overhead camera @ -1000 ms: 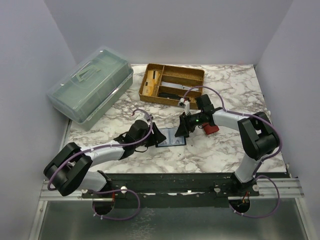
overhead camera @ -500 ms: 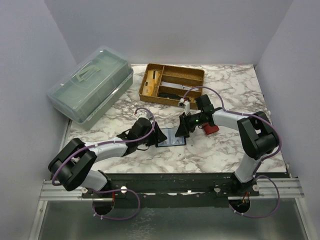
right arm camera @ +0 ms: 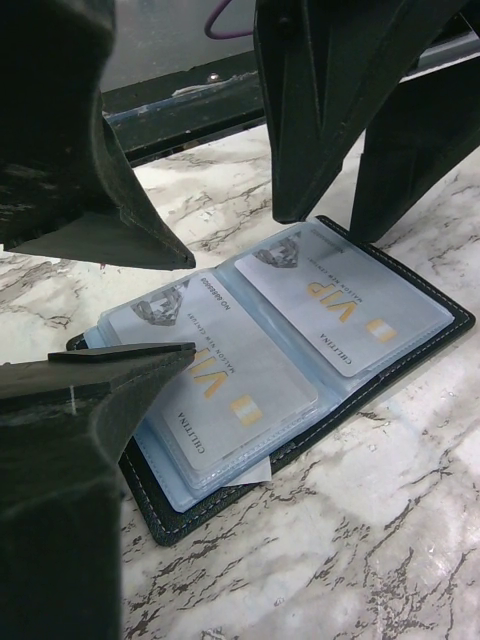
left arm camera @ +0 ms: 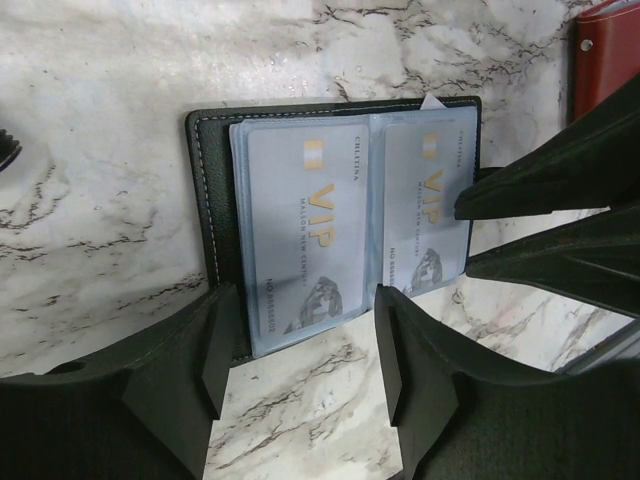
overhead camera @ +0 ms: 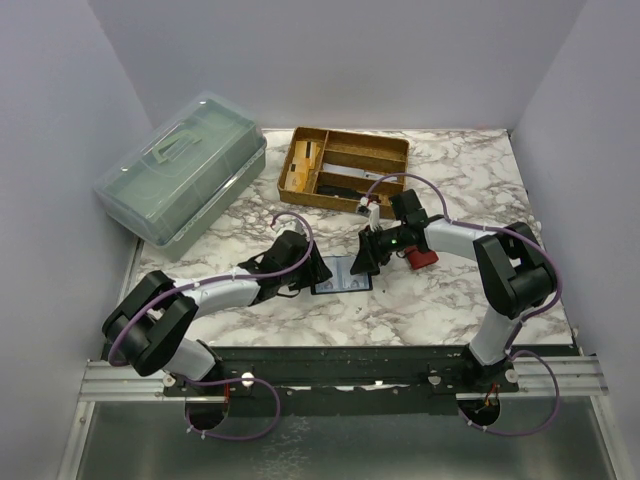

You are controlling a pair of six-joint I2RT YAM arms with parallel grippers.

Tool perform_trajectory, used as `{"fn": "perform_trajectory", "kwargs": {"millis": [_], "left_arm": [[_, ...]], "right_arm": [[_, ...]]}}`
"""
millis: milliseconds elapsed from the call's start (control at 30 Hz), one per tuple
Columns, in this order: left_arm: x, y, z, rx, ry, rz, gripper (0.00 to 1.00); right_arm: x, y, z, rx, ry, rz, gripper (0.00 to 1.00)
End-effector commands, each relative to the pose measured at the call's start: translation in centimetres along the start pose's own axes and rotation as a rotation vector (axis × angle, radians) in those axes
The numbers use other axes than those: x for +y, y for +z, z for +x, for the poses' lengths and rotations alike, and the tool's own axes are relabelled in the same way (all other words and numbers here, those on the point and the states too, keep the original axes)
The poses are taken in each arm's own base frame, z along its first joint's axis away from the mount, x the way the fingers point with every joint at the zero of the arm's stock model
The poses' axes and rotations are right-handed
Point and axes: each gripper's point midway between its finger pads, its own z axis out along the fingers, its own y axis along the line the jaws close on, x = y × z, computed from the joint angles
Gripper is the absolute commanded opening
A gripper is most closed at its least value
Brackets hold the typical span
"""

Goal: Take the credit cards out of the card holder
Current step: Open the card holder at the center of the board, then remove the credit card from the card holder.

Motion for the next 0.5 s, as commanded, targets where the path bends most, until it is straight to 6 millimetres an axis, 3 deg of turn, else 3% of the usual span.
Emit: {"fn": "perform_trajectory", "kwargs": {"millis": [0, 467], "left_arm": [[0.7, 0.0, -0.9, -0.022, 0.031, -0.052, 0.63], [-1.3, -0.2, -0.8, 0.004, 0.029, 0.030, 0.58]], "right_arm": [[-0.7, 0.3, 0.3, 0.012, 0.015, 0.021, 0.41], [-0.7, 0.3, 0.4, 0.015, 0.017, 0.024, 0.41]]}}
